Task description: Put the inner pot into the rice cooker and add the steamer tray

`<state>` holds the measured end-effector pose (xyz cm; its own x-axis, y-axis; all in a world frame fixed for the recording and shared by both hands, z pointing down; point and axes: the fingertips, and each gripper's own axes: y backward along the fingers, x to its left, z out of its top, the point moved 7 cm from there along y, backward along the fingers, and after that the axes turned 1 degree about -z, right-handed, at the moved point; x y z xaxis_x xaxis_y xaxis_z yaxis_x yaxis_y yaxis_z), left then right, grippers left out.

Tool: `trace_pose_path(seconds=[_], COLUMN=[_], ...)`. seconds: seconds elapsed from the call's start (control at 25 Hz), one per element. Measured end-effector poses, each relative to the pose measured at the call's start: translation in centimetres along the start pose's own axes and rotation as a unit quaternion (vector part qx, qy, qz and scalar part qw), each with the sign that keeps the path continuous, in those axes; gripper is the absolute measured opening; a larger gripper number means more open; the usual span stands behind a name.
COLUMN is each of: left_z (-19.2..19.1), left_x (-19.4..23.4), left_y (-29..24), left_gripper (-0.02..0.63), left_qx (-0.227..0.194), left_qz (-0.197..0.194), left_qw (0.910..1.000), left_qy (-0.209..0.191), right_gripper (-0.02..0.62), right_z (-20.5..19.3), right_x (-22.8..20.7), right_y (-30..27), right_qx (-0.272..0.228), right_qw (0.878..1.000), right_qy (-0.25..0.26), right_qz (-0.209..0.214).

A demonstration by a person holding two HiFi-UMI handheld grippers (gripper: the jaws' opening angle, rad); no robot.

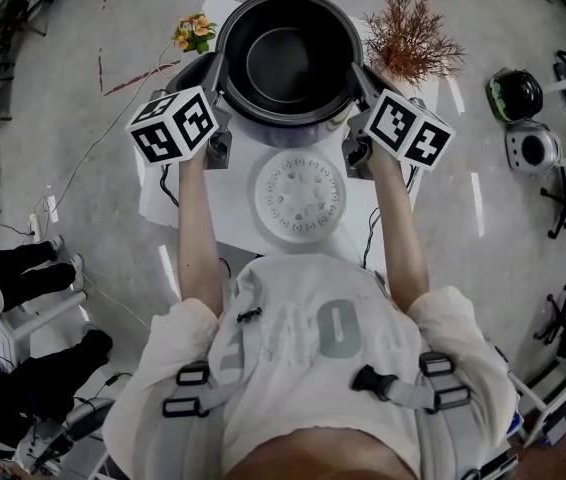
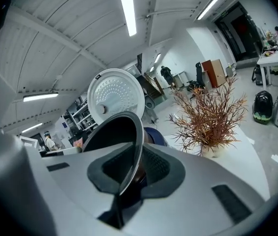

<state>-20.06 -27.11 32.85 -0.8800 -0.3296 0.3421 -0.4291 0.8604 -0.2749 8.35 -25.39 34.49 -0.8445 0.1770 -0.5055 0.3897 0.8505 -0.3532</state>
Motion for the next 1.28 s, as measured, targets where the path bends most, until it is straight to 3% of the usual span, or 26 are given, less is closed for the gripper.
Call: trace_pose_path(seconds=[0.36, 0.84, 1.28], left_z=[-0.5, -2.3, -2.5], left_x=[0.4, 1.4, 1.2], left_y=[-1.3, -2.9, -3.4], left_gripper=[0.041, 0.043, 0.043], left_qx=[0.047, 0.074, 0.057], left_qz=[0.025, 0.042, 0.054], left_qw=[0.9981, 0.9952, 0.9931], left_qy=[-0.030, -0.049, -0.086], right_gripper=[0.074, 0.083, 0.109], right_z=[-0.8, -1.2, -1.1], right_x=[-0.5, -1.0, -1.1], right_y=[-1.2, -2.2, -2.5], right_qx=[0.048, 0.060, 0.050], right_qw=[0.999, 0.997, 0.996], right_qy=[0.006, 0.028, 0.071], right_qz=[-0.024, -0.027, -0.034])
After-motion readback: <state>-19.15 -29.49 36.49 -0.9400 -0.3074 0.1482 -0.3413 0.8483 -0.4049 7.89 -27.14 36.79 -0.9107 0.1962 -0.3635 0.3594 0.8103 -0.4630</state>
